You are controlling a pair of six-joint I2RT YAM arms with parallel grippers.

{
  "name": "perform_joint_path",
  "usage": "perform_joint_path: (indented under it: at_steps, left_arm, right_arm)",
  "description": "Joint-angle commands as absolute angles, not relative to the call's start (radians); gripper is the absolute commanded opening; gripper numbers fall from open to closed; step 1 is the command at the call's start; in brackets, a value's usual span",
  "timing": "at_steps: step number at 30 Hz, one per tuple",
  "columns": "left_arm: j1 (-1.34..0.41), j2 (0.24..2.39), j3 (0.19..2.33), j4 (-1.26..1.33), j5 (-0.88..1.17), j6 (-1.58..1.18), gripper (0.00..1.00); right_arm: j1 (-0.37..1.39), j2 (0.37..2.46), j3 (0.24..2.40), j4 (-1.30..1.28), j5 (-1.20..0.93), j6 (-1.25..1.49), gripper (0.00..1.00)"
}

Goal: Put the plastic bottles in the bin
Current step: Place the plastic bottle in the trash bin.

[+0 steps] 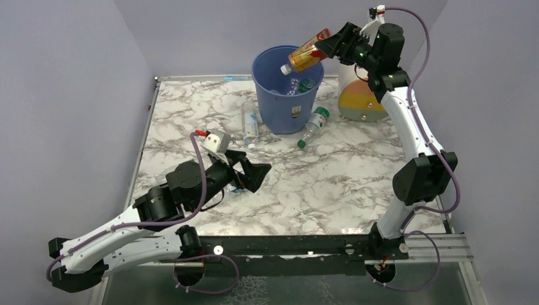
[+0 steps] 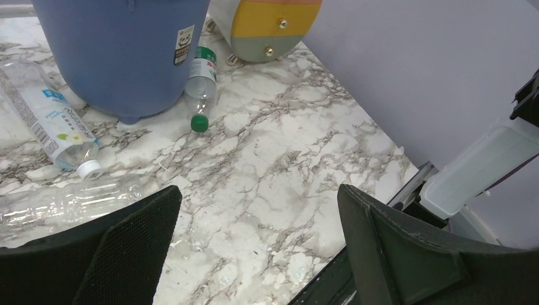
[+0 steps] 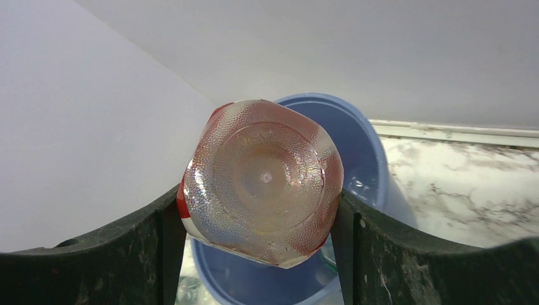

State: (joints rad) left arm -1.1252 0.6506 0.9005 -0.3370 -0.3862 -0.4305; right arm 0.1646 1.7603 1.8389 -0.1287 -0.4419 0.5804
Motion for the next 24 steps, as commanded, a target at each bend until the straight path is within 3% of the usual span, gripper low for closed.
perform_joint_path:
  at_steps: [1,4,9,13,24]
  left_arm:
    - [-1.122,0.677,0.890,-0.293,-0.351,-0.438,0.99]
    - [-1.122,0.696,0.890,-0.284,-0.346,-0.436,0.99]
    - [-1.123,0.733,0.887,-0.278,-0.346,-0.434,0.99]
    - [-1.122,0.781,0.890,-0.276,-0.355,-0.434,0.99]
    - [-1.123,0.931,0.937,-0.287,-0.378,-0.421,0.99]
  right_arm:
    - [0.168,1.777,1.846,-0.168,-0.343,0.485,0.63]
    - [0.169,1.780,1.843,-0.168,-0.334,0.467,0.65]
    - [0.168,1.832,1.935,-0.219,-0.364,0.443,0.82]
    - [0.169,1.847,1.956,-0.231,-0.386,0.442,0.87]
    - [0.169,1.802,1.915,-0.224,-0.417,0.466,0.91]
